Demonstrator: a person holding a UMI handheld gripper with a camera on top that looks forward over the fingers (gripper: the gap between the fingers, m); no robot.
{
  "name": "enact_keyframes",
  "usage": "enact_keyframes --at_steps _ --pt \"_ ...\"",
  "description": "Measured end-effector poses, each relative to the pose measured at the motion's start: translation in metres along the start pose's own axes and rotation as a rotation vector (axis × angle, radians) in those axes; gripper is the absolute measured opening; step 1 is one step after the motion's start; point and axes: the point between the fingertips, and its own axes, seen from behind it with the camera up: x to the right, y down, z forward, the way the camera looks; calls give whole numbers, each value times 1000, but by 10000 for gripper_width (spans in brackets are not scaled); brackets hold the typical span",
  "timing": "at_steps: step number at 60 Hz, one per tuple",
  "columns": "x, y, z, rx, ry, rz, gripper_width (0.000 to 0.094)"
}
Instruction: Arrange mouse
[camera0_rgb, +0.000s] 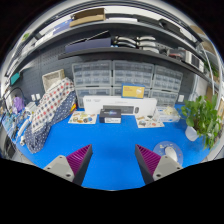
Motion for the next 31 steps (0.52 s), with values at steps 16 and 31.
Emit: enact_keyframes --at_steps 16,31 --pt "-40 2 -19 15 2 -33 875" --pt "-51 8 -25 18 3 -33 872"
